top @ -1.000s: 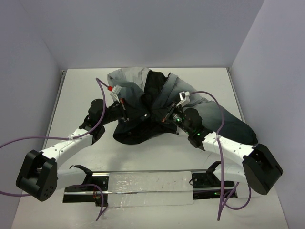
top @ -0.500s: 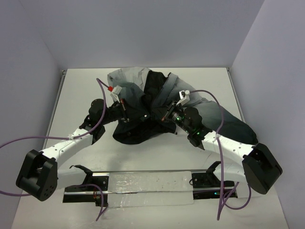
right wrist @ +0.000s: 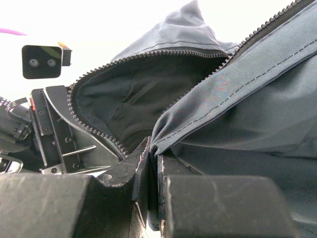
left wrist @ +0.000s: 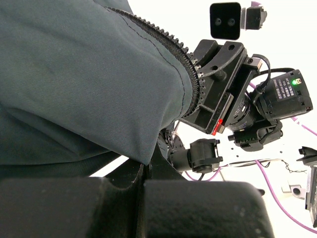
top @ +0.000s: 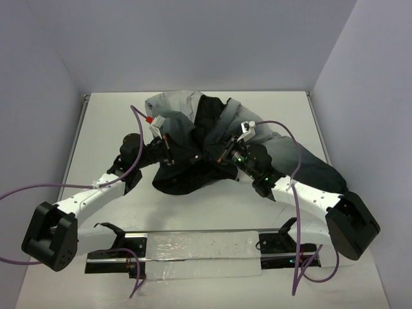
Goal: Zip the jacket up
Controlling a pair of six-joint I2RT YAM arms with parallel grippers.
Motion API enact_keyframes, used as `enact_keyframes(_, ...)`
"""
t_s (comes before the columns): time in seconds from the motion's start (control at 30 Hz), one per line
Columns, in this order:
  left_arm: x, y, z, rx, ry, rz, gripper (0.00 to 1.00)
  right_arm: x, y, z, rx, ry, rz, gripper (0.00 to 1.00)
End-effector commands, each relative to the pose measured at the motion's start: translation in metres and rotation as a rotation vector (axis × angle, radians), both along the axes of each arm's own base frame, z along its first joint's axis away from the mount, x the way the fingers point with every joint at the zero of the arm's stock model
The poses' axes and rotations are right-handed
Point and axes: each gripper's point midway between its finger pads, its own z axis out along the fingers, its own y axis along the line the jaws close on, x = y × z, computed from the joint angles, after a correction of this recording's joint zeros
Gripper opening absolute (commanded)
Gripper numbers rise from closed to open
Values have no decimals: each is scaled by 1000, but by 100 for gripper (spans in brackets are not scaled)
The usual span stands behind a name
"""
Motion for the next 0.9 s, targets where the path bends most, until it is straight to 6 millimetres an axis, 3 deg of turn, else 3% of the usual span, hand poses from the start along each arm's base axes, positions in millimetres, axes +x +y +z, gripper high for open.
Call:
enact_keyframes(0.0,0,-3,18,-18,-62,-33,0,4,8,44,80,-98,7,0)
enact_keyframes(0.87,-14,-12,12,-43,-22,-158,0,6,19,58,100,-126,47,0)
